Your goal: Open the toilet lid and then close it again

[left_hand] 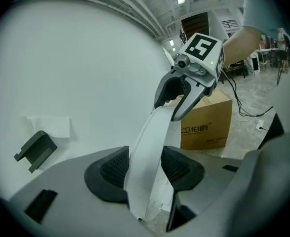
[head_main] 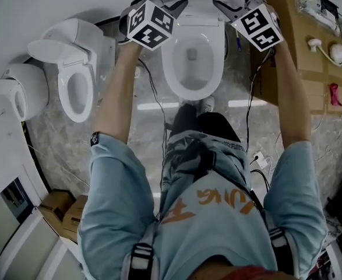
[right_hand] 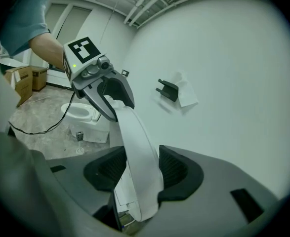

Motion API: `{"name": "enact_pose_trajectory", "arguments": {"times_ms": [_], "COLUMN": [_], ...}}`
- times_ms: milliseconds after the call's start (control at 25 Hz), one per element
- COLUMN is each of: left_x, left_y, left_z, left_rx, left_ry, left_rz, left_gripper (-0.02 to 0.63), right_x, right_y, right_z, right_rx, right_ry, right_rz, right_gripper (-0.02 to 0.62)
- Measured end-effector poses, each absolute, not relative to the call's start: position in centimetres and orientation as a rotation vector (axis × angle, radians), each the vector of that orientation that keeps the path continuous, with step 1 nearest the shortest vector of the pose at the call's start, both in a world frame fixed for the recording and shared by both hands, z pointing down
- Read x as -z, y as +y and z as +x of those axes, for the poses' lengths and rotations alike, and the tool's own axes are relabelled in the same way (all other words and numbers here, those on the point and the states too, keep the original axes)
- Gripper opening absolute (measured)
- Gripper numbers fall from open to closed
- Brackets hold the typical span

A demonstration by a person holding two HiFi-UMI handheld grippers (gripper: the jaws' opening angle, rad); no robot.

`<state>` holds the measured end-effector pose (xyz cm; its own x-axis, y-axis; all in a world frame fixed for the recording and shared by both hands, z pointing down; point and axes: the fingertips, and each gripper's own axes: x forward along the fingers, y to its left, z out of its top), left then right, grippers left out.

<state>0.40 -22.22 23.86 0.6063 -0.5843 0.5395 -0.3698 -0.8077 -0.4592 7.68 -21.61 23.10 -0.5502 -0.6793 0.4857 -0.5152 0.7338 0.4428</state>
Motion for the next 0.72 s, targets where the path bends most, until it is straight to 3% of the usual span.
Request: {"name": "enact_pose_trajectory", "arguments": {"times_ms": [720], "left_x": [-30.7], "left_y": [-7.4], "left_z": [-1.0], "left_rx": [1.169], "left_ry": [0.601], "left_rz": [-2.530], "left_gripper": [0.227], "right_x": [-29.9], "right_y": [-6.4], "right_z": [6.5], "right_rx": [0.351], "right_ry": [-2.284], "right_rz": [0.589], "right_gripper": [0.213]}}
